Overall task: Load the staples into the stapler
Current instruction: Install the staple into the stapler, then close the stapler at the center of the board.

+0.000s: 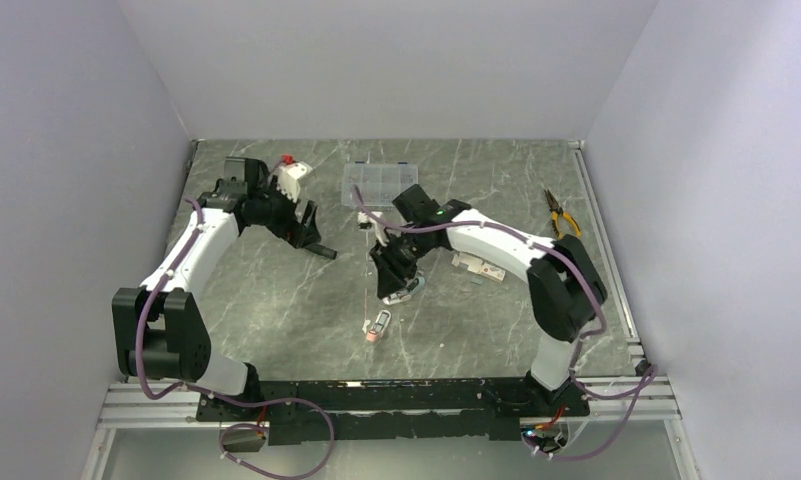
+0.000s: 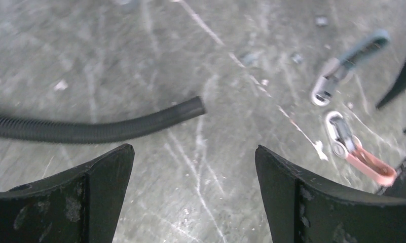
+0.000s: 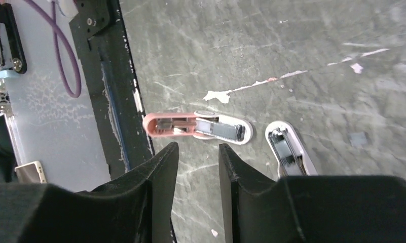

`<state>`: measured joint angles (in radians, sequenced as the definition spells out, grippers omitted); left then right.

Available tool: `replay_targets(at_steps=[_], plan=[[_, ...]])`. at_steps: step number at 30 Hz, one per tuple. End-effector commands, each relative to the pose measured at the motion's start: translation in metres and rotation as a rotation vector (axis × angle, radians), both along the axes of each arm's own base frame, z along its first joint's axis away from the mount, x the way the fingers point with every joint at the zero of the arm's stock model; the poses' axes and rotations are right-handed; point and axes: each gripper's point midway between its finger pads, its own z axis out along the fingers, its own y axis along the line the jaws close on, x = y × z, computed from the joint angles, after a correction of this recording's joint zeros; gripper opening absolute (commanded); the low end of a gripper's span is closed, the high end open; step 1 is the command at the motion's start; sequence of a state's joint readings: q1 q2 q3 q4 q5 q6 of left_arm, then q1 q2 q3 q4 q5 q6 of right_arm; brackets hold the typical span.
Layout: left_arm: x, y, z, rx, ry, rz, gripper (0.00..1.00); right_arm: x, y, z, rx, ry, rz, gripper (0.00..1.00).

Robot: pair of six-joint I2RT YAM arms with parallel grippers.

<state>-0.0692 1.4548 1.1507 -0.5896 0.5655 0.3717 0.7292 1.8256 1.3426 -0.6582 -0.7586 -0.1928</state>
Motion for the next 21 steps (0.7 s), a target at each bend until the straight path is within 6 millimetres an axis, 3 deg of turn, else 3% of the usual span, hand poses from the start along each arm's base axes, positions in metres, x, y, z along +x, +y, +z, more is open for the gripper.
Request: replay_targets(at_steps=[1,5,8,12,17,21], plan=[[-0.045,-0.057,0.028,-0.067,-0.077,-0.343,0.95,0.008,-0.012,0.043,0.144,-0.099,0.005,0.4],[-0.092,-0.102,0.016,-0.011,-0.079,-0.534,0.93,0.035,-0.051,0.065,0.203,-0.193,-0.092,0.44],[-0.115,-0.123,0.009,0.016,-0.028,-0.607,0.87,0.063,-0.093,0.079,0.228,-0.262,-0.214,0.45],[-0.163,-0.142,-0.013,0.119,0.02,-0.796,0.84,0.076,-0.138,0.09,0.181,-0.402,-0.306,0.45],[-0.203,-0.148,-0.041,0.283,-0.035,-0.967,0.88,0.082,-0.164,0.086,0.121,-0.515,-0.396,0.48],[-0.214,-0.157,-0.056,0.398,-0.101,-1.026,0.9,0.084,-0.175,0.075,0.104,-0.479,-0.433,0.48]])
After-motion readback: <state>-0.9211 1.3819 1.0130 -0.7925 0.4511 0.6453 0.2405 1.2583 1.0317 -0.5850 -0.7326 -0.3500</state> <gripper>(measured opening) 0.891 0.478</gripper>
